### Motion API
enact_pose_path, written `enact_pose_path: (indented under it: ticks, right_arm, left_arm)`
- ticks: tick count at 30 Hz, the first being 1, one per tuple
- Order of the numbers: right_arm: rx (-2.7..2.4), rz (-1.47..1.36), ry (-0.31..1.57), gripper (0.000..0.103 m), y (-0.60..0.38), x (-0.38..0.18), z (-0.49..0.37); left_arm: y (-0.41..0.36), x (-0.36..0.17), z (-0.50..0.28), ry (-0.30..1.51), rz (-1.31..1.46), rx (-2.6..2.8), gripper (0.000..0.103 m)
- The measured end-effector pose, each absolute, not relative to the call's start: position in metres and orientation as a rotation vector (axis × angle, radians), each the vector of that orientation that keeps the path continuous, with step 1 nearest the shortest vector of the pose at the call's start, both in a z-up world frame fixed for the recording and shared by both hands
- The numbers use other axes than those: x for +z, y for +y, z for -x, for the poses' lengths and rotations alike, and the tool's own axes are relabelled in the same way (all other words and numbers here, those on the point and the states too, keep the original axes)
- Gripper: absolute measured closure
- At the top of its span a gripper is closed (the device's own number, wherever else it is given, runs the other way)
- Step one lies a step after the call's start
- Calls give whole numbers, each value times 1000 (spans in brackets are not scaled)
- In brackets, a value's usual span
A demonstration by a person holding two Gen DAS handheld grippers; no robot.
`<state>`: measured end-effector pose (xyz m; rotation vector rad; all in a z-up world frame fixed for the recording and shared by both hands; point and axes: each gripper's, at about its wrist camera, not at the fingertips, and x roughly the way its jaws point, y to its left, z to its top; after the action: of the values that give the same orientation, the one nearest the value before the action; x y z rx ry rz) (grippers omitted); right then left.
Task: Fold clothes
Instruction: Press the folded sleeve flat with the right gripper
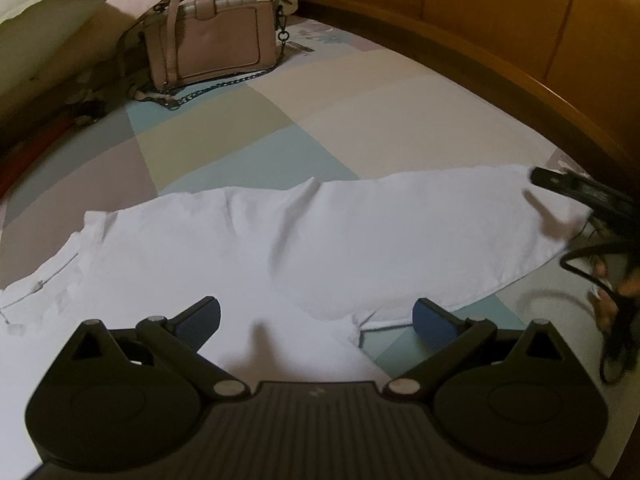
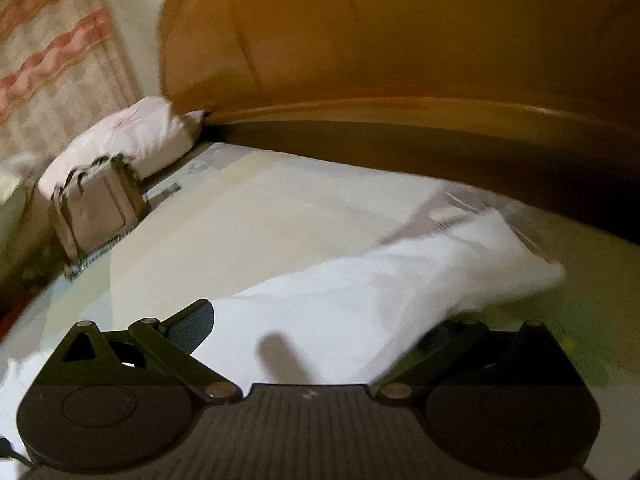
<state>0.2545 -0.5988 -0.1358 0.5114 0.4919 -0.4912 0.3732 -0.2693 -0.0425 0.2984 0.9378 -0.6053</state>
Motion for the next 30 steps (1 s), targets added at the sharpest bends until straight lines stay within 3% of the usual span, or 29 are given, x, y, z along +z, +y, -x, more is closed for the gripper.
enact_pose_path:
  ticks: [18,25,30]
  right_arm:
    - [-559,-636,464,0,-580,-127,-266]
    - [-520,-1012,442,0,-585,-125,-244]
    - [-522,-1015,384,0,-587,-132,-254]
  left_arm:
    - [-271,-44,-370,936,-300,-580,1]
    - [-263,-44,-375,932,-282,-549,1]
    - [-258,-41,-380,924,-260,-540,1]
